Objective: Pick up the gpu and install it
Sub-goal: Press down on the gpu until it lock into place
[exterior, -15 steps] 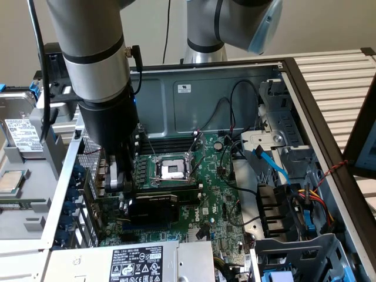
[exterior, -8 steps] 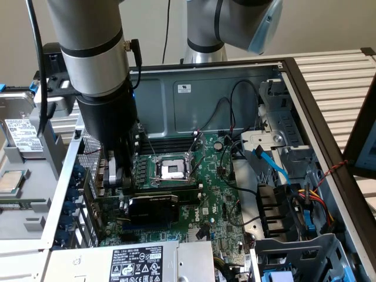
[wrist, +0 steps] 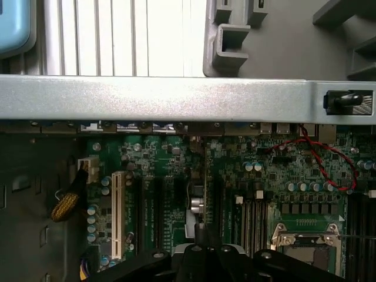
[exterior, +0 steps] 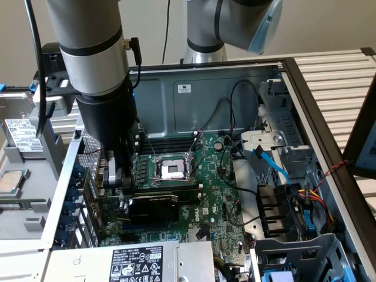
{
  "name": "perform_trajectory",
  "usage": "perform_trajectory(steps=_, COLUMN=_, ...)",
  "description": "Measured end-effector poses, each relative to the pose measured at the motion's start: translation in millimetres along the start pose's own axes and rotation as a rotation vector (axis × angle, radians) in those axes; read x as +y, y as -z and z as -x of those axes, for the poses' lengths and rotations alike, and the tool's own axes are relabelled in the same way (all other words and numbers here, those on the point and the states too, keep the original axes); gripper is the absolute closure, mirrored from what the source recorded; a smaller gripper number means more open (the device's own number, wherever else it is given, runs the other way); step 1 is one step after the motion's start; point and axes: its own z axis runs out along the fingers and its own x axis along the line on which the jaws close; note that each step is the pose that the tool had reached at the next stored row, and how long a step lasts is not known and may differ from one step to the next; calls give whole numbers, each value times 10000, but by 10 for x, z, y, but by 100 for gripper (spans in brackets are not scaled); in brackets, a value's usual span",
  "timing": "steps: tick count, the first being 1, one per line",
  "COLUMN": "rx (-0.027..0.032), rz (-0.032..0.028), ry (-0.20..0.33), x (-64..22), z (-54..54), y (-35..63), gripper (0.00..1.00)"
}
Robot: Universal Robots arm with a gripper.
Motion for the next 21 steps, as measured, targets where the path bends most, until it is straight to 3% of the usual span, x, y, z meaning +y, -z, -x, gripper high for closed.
perform_trajectory(steps=21, rx=-3, rz=9, ry=58, x=-18, z=-17, y=-40, gripper=89)
